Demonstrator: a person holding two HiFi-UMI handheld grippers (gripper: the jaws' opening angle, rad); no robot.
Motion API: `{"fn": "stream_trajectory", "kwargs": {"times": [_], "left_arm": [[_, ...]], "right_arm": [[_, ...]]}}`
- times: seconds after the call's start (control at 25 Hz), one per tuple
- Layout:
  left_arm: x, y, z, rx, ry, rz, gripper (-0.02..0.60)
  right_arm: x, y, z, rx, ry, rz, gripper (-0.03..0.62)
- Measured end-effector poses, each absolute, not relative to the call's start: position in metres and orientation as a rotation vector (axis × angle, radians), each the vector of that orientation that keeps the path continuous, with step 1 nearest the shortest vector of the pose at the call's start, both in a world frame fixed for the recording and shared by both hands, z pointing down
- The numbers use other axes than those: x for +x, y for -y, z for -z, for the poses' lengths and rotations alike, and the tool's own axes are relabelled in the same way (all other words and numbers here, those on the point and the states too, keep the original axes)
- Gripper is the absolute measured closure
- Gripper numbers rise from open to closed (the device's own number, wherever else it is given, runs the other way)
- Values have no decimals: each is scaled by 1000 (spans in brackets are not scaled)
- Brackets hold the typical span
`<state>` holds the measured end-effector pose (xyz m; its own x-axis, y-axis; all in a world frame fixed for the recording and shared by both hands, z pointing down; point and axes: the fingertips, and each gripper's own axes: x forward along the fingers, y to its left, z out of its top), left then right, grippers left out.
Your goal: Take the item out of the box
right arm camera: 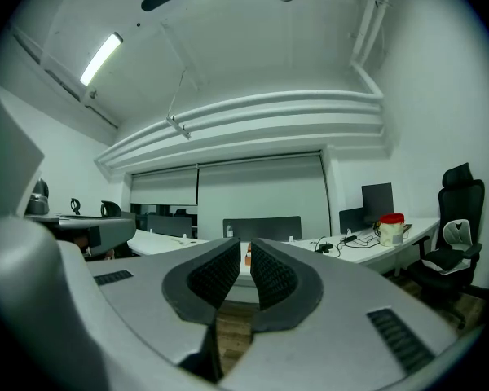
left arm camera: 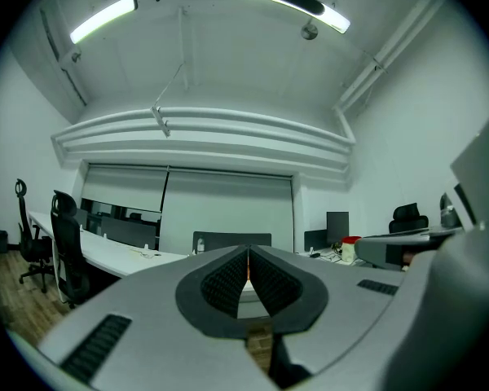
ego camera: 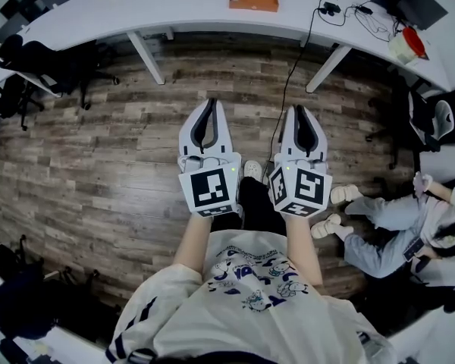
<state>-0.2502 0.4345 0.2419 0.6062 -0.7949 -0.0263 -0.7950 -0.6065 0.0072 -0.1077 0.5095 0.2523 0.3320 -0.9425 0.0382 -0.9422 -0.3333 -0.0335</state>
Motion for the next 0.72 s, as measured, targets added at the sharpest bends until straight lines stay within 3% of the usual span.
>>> {"fn": "stream_trajectory", "kwargs": {"times": [0.72], "left_arm": [[-148, -319, -240, -2766, -1460, -12, 561]], "right_arm": [[-2, -382, -252, -2493, -1865, 121, 536]]}}
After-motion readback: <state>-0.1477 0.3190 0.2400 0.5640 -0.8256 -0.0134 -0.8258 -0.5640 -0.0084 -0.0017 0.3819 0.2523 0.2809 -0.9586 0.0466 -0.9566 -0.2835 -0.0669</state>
